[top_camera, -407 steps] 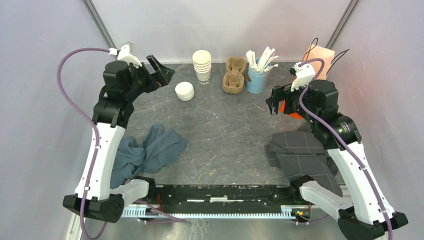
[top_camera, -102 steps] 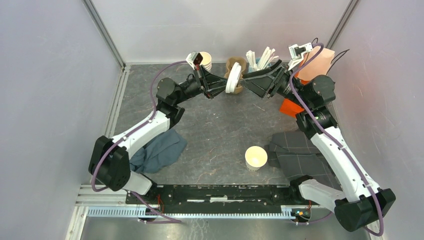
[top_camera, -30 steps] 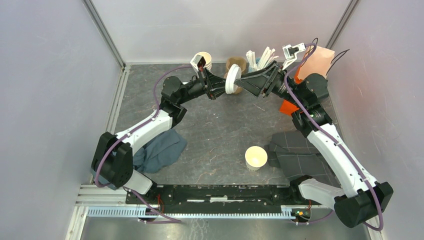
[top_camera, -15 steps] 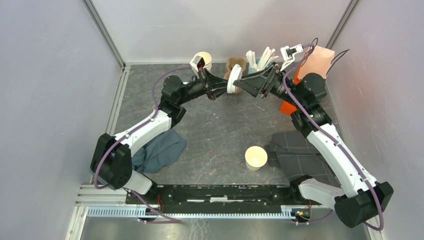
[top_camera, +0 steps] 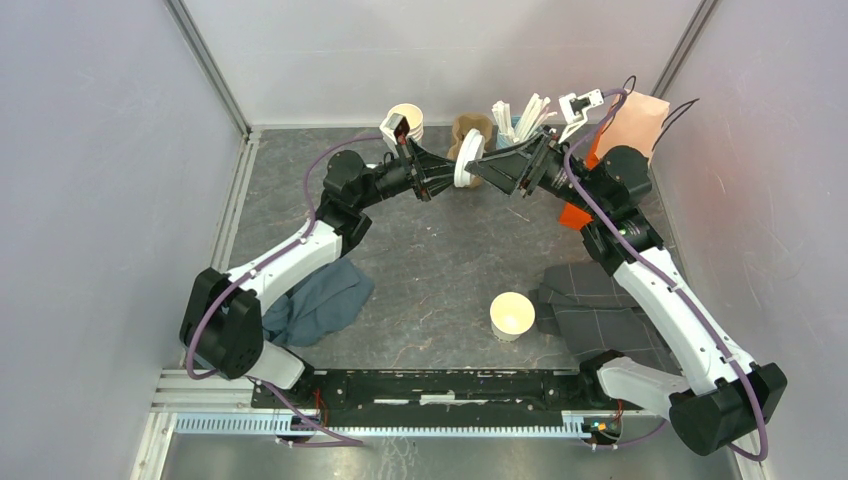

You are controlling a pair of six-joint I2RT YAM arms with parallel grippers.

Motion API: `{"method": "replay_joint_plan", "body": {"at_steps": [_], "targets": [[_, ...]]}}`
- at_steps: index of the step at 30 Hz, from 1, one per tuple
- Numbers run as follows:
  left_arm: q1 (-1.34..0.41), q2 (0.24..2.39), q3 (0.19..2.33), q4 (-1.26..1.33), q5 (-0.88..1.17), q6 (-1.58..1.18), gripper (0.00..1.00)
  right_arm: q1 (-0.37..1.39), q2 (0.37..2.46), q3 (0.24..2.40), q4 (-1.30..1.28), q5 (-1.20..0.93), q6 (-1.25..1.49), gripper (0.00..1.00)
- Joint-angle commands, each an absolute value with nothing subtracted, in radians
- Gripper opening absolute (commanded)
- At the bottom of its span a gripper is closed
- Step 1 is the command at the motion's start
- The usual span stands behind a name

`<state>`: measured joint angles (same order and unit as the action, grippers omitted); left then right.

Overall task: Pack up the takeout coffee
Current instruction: Close the cup lid on the coffee cup.

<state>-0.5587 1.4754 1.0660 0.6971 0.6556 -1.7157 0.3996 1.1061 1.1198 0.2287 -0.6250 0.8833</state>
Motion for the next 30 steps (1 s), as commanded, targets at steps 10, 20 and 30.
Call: {"method": "replay_joint_plan", "body": {"at_steps": [10, 20, 30], "targets": [[-0.563, 1.39, 1.091, 0.517, 0.636, -1.504, 0.27, 0.408, 1.067, 1.155, 0.16, -0.579, 0.817, 0.8], [-0.524, 1.272, 1.101, -0.158, 0.478, -1.155, 0.63, 0.407, 0.936, 1.186, -0.497, -0.382, 0.368, 0.79], [-0.543, 1.254, 1.061, -0.235, 0.474, -1.096, 0.73, 0.407, 0.892, 1.192, -1.034, -0.236, 0.115, 0.76]]}}
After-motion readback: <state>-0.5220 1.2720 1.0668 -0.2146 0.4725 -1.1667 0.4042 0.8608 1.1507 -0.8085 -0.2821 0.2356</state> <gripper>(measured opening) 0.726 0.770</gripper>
